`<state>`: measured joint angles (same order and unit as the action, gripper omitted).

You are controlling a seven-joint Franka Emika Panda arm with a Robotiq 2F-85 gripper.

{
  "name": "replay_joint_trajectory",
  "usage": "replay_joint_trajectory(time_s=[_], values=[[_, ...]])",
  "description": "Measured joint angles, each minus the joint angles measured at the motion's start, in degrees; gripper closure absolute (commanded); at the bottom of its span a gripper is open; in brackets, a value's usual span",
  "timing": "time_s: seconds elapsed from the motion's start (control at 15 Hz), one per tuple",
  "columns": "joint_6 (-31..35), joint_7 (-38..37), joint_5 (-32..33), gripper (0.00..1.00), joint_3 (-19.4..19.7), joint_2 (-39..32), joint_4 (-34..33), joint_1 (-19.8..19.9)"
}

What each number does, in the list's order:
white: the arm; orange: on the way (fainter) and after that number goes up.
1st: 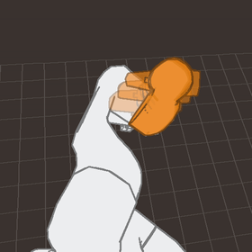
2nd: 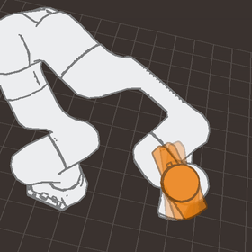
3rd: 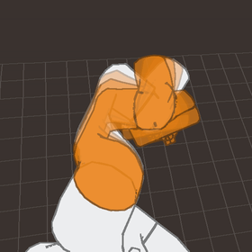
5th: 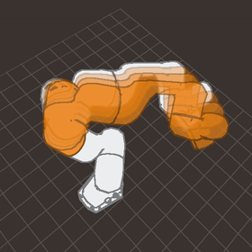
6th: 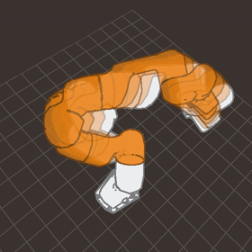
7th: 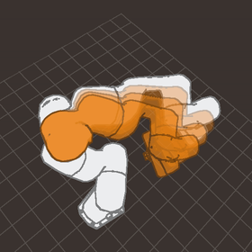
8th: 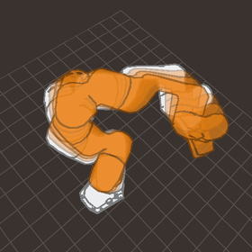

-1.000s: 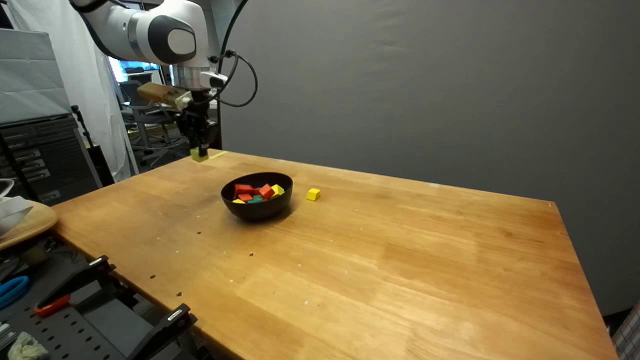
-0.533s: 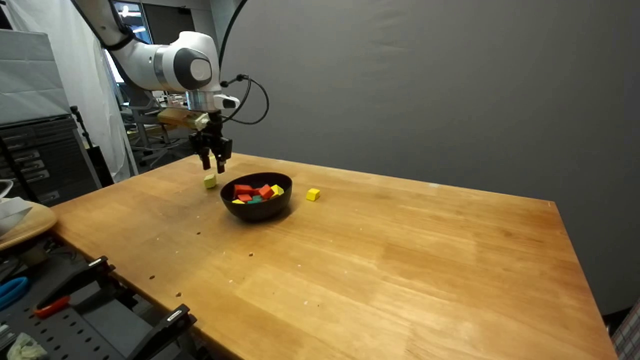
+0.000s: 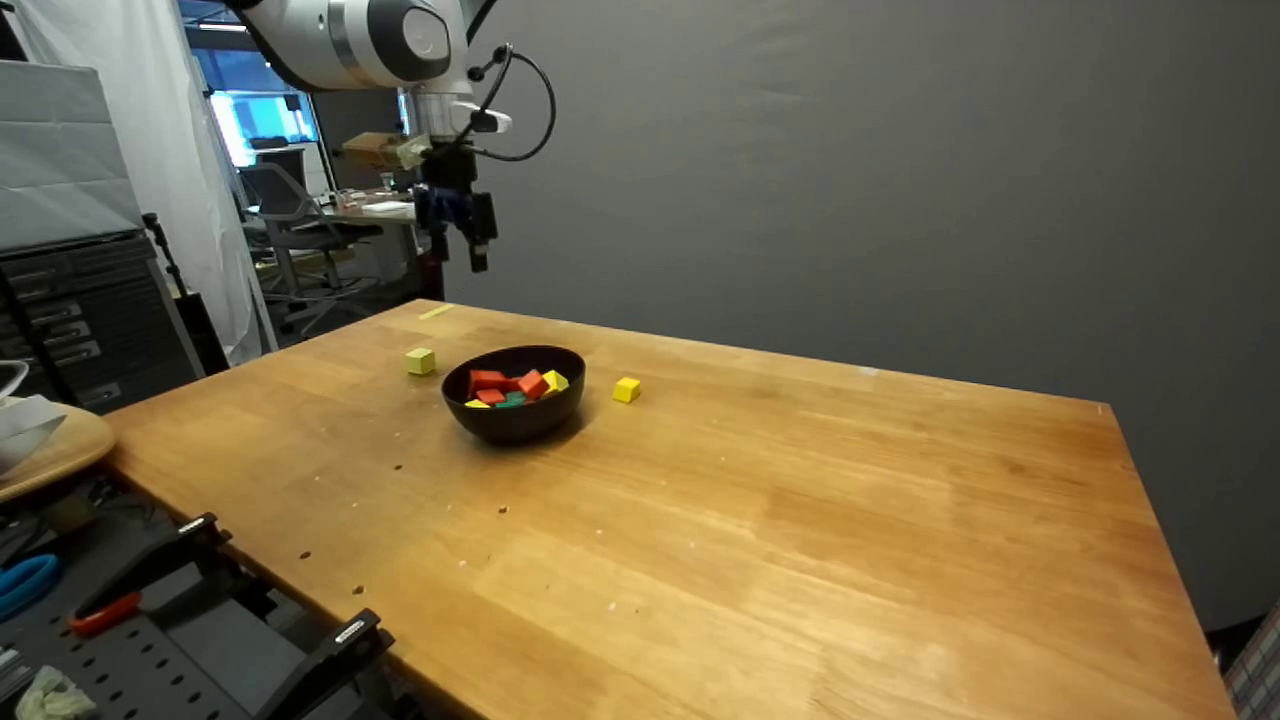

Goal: Remove the cubes from the bowl

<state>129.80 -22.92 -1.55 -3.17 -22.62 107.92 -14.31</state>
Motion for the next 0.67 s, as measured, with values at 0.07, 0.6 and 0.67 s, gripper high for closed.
replay_joint_trajectory(time_s=[0.07,0.6,0.67], values=[[-0.6,-1.3,-0.4,0.0,0.6,0.9,0.5,0.9],[-0.6,-7.7,-10.2,0.22,3.7,-0.2,6.7,8.8],[-0.5,-8.4,-11.5,0.18,3.9,-0.4,7.3,9.5]])
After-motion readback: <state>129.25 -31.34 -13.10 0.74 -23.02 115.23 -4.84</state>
